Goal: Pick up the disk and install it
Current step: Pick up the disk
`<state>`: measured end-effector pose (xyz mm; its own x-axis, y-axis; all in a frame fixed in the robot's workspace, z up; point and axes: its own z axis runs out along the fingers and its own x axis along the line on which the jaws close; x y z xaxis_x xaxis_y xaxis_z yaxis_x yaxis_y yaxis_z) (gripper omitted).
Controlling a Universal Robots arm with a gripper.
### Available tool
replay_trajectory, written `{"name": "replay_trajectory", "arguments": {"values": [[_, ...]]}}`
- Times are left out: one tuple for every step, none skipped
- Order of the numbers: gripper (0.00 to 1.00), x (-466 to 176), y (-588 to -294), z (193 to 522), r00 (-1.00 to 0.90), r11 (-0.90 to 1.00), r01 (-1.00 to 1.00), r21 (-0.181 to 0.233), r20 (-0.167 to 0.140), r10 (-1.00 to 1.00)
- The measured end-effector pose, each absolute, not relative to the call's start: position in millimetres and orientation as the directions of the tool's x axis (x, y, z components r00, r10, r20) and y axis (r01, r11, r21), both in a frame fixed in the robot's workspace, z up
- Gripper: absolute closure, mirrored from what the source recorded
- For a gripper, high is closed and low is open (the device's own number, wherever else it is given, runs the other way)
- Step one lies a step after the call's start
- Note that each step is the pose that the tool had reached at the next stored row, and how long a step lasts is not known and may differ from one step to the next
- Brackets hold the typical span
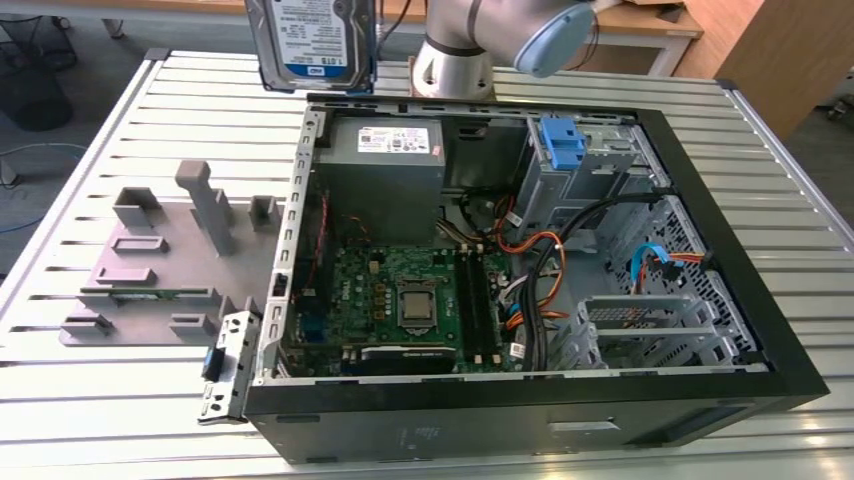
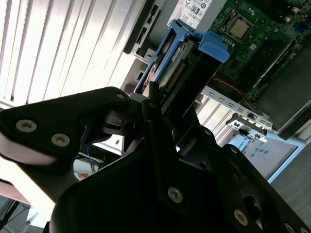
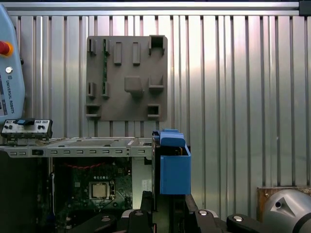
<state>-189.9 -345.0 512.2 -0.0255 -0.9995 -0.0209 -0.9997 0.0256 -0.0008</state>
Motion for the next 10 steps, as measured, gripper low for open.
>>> {"name": "replay_trajectory", "arguments": {"values": [[0.65, -188.8, -345.0, 512.2, -0.026, 0.026, -1.000, -0.001, -0.021, -0.999], [0.65, -187.6, -345.0, 512.3, -0.025, 0.026, -1.000, -0.001, -0.021, -0.999], [0.65, -186.3, -345.0, 512.3, -0.026, 0.026, -1.000, -0.001, -0.021, -0.999], [0.65, -185.1, -345.0, 512.3, -0.026, 0.026, -1.000, -0.001, -0.021, -0.999], [0.65, -182.7, -345.0, 512.2, -0.026, 0.026, -1.000, -0.001, -0.021, -0.999], [0.65, -181.4, -345.0, 512.2, -0.026, 0.026, -1.000, -0.001, -0.021, -0.999], [0.65, -180.2, -345.0, 512.2, -0.026, 0.026, -1.000, -0.001, -0.021, -0.999], [0.65, -178.9, -345.0, 512.2, -0.026, 0.026, -1.000, -0.001, -0.021, -0.999], [0.65, -177.7, -345.0, 512.2, -0.026, 0.026, -1.000, -0.001, -0.021, -0.999], [0.65, -176.4, -345.0, 512.2, -0.026, 0.026, -1.000, -0.001, -0.021, -0.999]]}}
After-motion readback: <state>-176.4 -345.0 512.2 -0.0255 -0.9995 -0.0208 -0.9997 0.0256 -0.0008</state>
